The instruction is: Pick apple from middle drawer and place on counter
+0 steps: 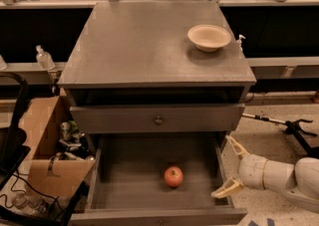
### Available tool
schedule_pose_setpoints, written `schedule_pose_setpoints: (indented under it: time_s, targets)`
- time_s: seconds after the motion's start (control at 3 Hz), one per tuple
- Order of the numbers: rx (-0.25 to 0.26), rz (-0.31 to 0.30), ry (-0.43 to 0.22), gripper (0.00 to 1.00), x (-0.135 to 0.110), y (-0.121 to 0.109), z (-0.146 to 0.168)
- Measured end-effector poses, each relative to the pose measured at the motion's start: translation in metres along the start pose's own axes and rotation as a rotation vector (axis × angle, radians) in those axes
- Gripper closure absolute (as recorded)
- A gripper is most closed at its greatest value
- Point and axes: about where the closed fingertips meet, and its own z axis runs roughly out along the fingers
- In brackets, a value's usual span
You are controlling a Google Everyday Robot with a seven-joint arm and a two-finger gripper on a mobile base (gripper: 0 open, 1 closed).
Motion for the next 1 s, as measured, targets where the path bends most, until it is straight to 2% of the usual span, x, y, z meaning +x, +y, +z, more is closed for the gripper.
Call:
schedule_pose_setpoints:
  time_s: [0.33, 0.67, 1.0]
  targets:
    - [-0.008, -0.001, 0.005, 0.0, 0.001, 0.001, 0.008]
    - [-0.053, 0.0, 0.042, 0.0, 0.015, 0.006, 0.051]
    - [-0.113, 0.029, 0.096, 0.0, 0.043, 0.019, 0.117]
